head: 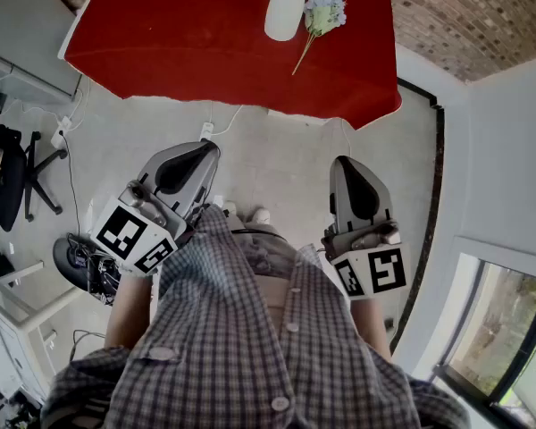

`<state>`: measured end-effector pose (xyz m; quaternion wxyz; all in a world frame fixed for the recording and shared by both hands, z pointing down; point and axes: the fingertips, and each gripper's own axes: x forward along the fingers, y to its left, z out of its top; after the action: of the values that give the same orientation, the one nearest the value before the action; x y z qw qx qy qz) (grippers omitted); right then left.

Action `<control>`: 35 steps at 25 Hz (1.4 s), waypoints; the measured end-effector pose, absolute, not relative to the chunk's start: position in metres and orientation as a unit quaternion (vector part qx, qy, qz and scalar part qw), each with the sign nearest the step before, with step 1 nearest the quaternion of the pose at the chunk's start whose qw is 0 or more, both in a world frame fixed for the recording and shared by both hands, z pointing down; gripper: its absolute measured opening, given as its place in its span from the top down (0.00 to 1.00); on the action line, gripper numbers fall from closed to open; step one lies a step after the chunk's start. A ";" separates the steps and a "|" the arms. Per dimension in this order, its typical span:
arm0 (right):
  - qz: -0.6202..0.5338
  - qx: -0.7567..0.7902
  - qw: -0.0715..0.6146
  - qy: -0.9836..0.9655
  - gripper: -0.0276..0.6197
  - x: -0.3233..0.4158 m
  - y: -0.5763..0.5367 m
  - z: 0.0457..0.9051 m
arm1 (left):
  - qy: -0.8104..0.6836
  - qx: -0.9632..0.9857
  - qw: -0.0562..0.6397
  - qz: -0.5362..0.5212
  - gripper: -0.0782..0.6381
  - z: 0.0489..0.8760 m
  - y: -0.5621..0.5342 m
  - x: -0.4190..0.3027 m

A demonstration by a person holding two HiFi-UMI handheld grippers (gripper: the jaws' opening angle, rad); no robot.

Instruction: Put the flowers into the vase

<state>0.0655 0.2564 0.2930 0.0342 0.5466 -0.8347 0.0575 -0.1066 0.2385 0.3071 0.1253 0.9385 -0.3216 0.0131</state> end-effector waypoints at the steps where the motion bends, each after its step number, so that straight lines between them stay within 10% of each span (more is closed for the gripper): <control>1: 0.058 0.545 0.034 -0.836 0.95 0.067 0.256 0.293 | -0.322 0.938 0.126 0.013 0.88 0.307 0.238 -0.105; 35: 0.037 0.531 0.035 -0.846 0.95 0.107 0.268 0.293 | -0.362 0.925 0.115 -0.019 0.88 0.302 0.253 -0.071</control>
<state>0.1067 0.2685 0.2927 0.0353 0.5306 -0.8461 0.0373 -0.0712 0.2527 0.3022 0.1147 0.9250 -0.3617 -0.0190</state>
